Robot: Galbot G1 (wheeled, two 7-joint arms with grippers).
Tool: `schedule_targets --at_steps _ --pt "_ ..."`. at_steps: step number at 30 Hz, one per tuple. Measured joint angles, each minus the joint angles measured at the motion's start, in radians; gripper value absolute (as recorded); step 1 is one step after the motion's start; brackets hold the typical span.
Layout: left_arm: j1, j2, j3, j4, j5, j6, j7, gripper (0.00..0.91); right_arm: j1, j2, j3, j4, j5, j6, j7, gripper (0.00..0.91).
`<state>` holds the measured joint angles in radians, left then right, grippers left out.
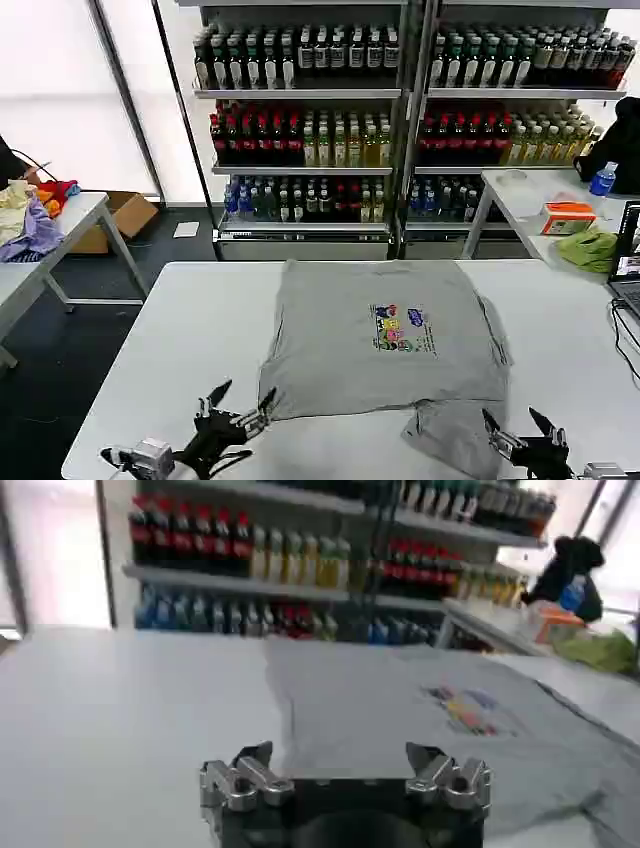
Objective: Fold and organize the clothes.
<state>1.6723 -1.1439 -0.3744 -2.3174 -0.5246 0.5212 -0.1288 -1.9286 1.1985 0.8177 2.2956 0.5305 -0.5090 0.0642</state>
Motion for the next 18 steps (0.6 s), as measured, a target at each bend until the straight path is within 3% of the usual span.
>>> schedule_targets --at_steps 6,8,9,18 --pt "-0.023 0.003 0.029 0.043 -0.022 0.023 -0.019 0.907 -0.014 0.008 -0.044 0.004 -0.008 -0.022 0.034 0.907" --pt "-0.032 -0.002 0.033 0.058 -0.029 0.028 -0.023 0.907 -0.014 0.011 -0.057 0.000 -0.011 -0.022 0.041 0.574" --pt "-0.036 -0.006 0.037 0.065 -0.032 0.031 -0.026 0.907 -0.014 0.012 -0.062 -0.003 -0.011 -0.022 0.045 0.030" --pt "-0.075 -0.048 0.055 0.128 -0.022 0.037 -0.030 0.907 -0.030 0.015 -0.089 -0.018 -0.019 -0.007 0.046 0.000"
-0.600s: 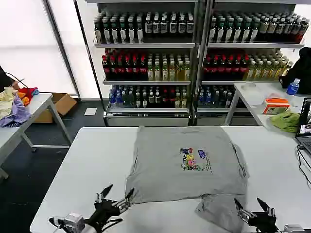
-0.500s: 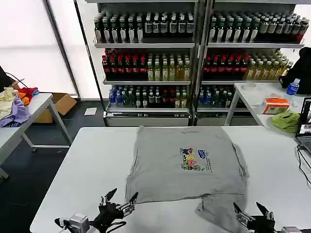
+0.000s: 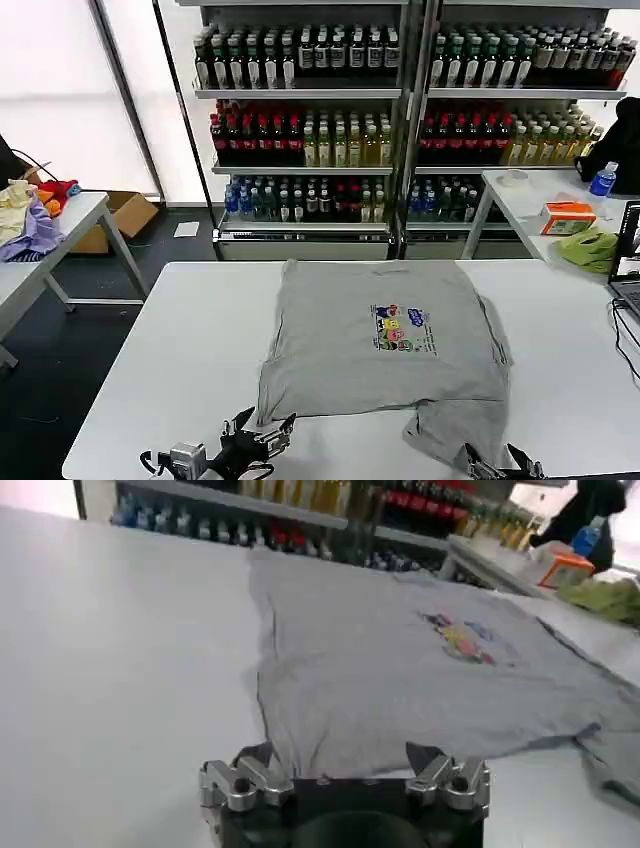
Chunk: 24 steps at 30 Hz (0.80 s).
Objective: Fold and organize the clothes.
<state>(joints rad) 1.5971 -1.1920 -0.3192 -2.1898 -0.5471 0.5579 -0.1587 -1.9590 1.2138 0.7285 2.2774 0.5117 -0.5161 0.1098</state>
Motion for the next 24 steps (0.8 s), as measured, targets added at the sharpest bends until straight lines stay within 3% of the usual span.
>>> schedule_targets --at_steps 5,8,10,12,13,15,18,24 --pt "-0.017 -0.015 -0.007 0.038 0.019 -0.011 0.005 0.907 -0.009 0.004 -0.013 -0.004 -0.001 0.011 -0.007 0.000" --pt "-0.024 -0.022 -0.010 0.058 0.034 -0.021 0.011 0.655 -0.013 0.008 -0.019 -0.005 -0.001 0.016 -0.008 0.000" --pt "-0.025 -0.026 -0.009 0.069 0.044 -0.028 0.016 0.413 -0.014 0.010 -0.019 -0.006 0.000 0.020 -0.011 0.000" --pt "-0.025 -0.032 -0.007 0.080 0.057 -0.035 0.019 0.302 -0.017 0.011 -0.020 -0.006 0.003 0.023 -0.015 0.000" --pt "-0.024 -0.035 -0.005 0.085 0.062 -0.038 0.020 0.202 -0.018 0.011 -0.019 -0.006 0.003 0.025 -0.015 0.000" --pt "-0.022 -0.040 0.000 0.090 0.073 -0.044 0.023 0.131 -0.019 0.011 -0.018 -0.005 0.005 0.027 -0.016 0.000" --pt "-0.015 -0.048 0.012 0.093 0.088 -0.053 0.025 0.071 -0.019 0.013 -0.014 -0.005 0.011 0.029 -0.018 0.000" --pt "0.000 -0.068 0.043 0.109 0.134 -0.073 0.028 0.060 -0.020 0.011 -0.002 -0.003 0.021 0.033 -0.024 0.000"
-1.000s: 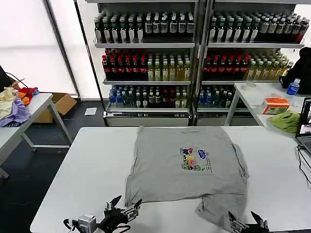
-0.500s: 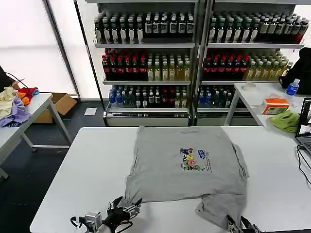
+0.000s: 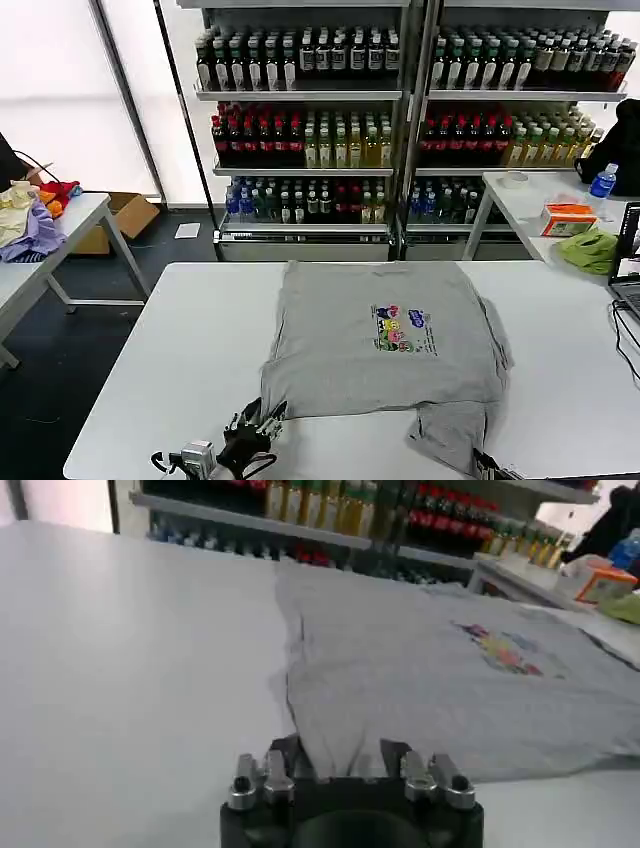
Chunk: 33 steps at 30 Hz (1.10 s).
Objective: Fold and organize the clothes.
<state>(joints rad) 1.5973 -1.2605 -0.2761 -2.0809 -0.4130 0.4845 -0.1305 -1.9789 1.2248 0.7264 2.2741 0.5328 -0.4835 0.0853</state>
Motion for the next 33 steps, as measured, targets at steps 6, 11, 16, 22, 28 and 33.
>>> schedule_targets --at_steps 6,11,16,22,28,33 --pt "0.003 -0.019 0.018 0.023 0.042 -0.026 -0.001 0.010 0.001 0.001 0.009 0.002 0.012 0.006 -0.004 0.000" --pt "0.004 -0.025 0.022 0.028 0.054 -0.051 -0.011 0.020 -0.006 -0.004 0.021 0.013 0.028 0.016 -0.014 0.000" --pt "0.017 -0.023 0.016 0.013 0.065 -0.060 -0.025 0.020 -0.025 -0.014 0.043 0.047 0.052 0.016 -0.016 0.000" --pt "0.054 -0.006 -0.012 -0.052 0.077 -0.046 -0.042 0.020 -0.085 -0.028 0.080 0.115 0.066 0.002 -0.022 0.000" --pt "0.114 0.024 -0.066 -0.137 0.075 -0.010 -0.035 0.020 -0.163 -0.044 0.103 0.187 0.070 -0.031 -0.044 0.000" --pt "0.173 0.061 -0.119 -0.211 0.066 0.028 -0.020 0.020 -0.202 -0.044 0.101 0.236 0.087 -0.043 -0.054 0.000"
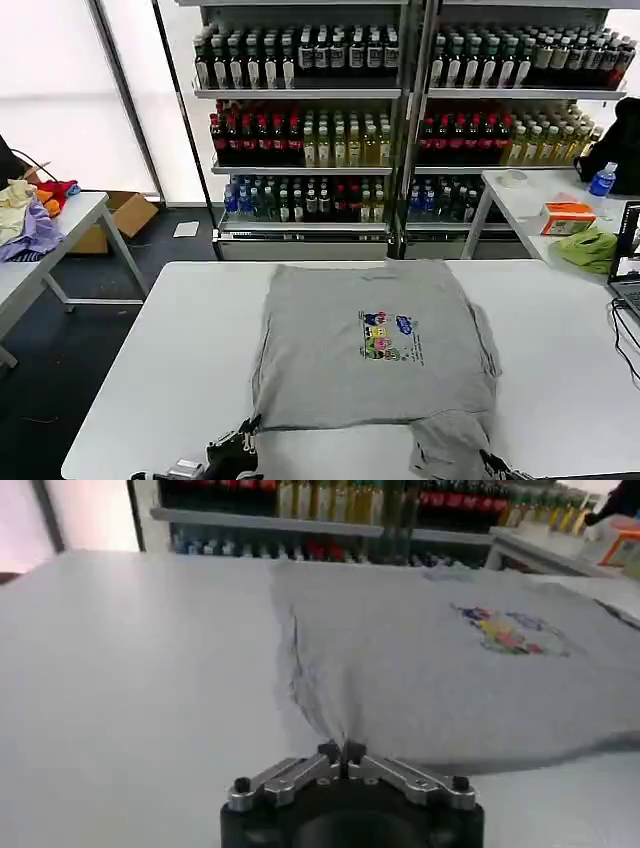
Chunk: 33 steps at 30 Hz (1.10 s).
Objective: Fold and organize the clothes.
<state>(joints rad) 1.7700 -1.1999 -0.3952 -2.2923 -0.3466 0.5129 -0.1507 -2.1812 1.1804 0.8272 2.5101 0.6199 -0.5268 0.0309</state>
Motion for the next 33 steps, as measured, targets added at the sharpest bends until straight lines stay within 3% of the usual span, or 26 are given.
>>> schedule_targets --at_steps 8,19,33 --pt "0.007 0.081 -0.066 -0.048 -0.029 0.032 0.040 0.020 0.053 0.017 0.001 0.024 0.054 0.045 0.019 0.000" --pt "-0.167 0.175 -0.071 0.011 -0.199 0.052 0.090 0.020 0.325 0.008 -0.027 -0.089 0.093 0.107 0.052 0.000" --pt "-0.485 0.171 0.024 0.225 -0.311 0.060 0.137 0.020 0.700 -0.021 -0.143 -0.383 0.036 0.123 0.048 0.000"
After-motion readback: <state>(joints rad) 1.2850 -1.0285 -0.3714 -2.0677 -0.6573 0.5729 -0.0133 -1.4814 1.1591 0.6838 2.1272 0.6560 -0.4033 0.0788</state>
